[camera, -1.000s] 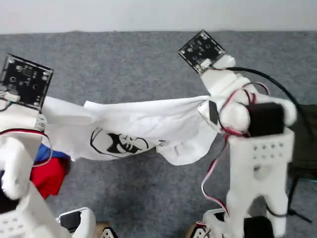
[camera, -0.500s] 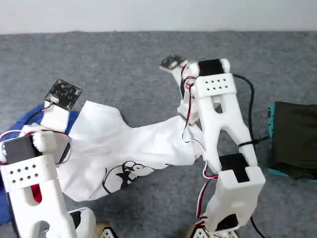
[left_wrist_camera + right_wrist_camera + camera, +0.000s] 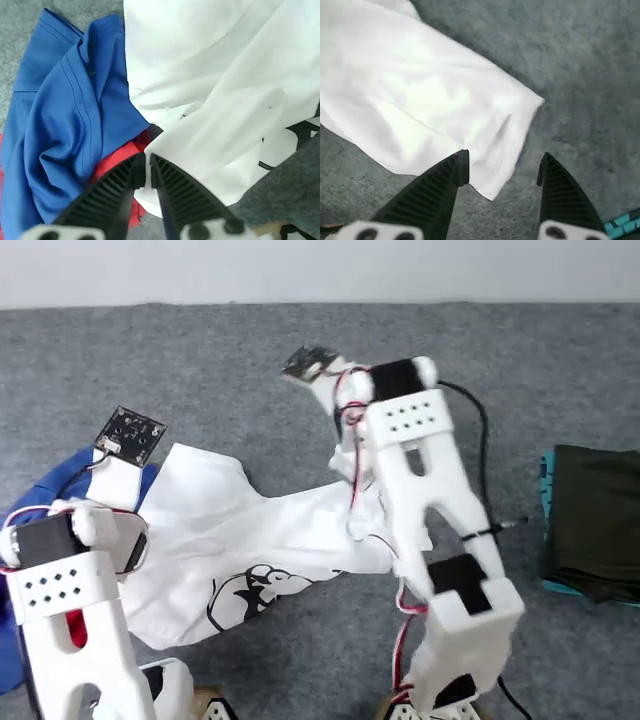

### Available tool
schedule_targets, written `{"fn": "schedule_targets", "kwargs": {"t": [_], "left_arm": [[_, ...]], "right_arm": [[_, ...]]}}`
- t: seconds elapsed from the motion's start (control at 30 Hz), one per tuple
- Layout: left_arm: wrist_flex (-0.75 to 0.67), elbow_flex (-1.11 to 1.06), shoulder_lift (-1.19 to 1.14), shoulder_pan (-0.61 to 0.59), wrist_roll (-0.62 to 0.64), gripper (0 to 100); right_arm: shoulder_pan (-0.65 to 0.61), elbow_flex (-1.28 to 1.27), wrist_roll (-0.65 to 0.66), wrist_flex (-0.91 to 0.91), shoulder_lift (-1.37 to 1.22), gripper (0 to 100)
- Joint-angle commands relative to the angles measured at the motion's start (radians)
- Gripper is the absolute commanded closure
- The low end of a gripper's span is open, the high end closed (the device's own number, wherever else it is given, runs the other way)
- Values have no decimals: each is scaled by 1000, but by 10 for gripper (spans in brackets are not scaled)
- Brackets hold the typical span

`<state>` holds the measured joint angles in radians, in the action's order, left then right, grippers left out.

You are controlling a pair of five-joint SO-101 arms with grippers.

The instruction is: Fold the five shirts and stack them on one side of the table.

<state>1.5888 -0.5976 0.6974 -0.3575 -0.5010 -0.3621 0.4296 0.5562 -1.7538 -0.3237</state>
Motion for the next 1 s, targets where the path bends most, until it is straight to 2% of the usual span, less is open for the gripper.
{"fn": "schedule_targets", "kwargs": {"t": [0.0,0.23,0.57,0.97], "left_arm": [[-20,-12,15,-3,12,986],[-23,-44,15,-3,12,986],[-26,-50,15,-2,12,986],[-26,-50,15,0,12,986]], "right_arm": [[-12,-2,-31,-42,-53,771],[-35,-2,-52,-42,-174,772],[-114,-58,-100,-42,-191,772],[-64,-160,-140,-42,-191,772]]}}
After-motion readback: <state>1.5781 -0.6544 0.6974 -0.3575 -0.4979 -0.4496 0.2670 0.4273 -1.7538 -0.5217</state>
